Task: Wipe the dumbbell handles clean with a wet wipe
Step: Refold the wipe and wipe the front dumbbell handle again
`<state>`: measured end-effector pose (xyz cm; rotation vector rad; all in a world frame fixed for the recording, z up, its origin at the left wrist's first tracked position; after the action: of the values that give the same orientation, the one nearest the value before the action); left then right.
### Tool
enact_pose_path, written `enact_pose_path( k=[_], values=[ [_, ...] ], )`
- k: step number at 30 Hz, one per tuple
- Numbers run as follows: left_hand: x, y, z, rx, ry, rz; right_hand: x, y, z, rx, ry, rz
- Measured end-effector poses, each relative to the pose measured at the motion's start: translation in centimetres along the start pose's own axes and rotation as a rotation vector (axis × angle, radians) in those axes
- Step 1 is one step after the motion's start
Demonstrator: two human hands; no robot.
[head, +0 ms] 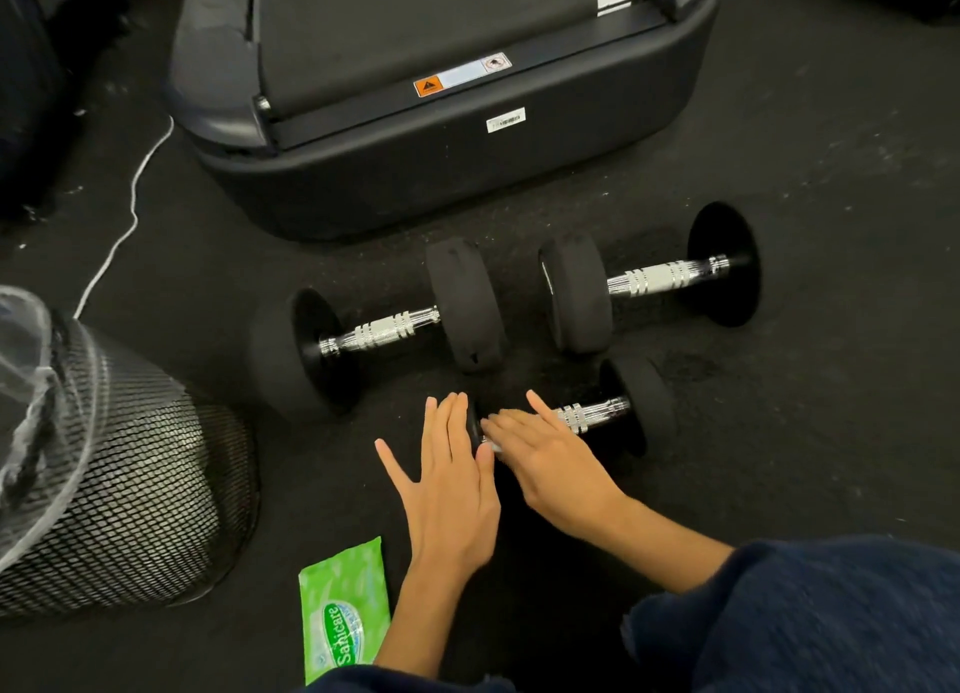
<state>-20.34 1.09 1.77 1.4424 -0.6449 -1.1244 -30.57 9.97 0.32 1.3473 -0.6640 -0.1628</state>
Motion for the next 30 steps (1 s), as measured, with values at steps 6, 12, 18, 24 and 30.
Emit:
enact_pose_path(
  k=[6, 12, 18, 24, 30],
  values=[
    [-0.1, 0.7, 0.5, -0.002, 0.004, -0.032, -0.8, -1.1, -3.0, 0.026, 0.105, -0.133],
    [0.3, 1.9, 1.0, 0.049, -0.013, -0.097, -1.9, 0.2, -6.4, -0.024, -0.017, 0.247],
    [-0.7, 3.1, 2.2, -0.072, -0.153, -0.373, -2.9, 4.1, -5.6, -0.153, -0.404, 0.753],
    [-4.7, 3.8, 3.1, 0.112, -0.136, -0.996, -2.8, 6.5, -5.0, -0.155, -0.461, 0.986],
    [-6.6, 2.9, 4.6, 0.16, 0.046, -1.317, -4.1, 8.8, -4.4, -0.303, -0.556, 1.058]
  ],
)
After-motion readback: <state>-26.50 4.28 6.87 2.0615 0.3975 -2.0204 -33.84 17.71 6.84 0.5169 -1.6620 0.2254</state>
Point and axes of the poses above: each hand's wrist, its own z-axis towards the middle knuckle, its own y-axis out of the back of the hand, x = y × z, the point moved 2 cm from there along z, towards the middle knuckle, and after that the axes turned 14 degrees about -y, right-handed, at the moved point
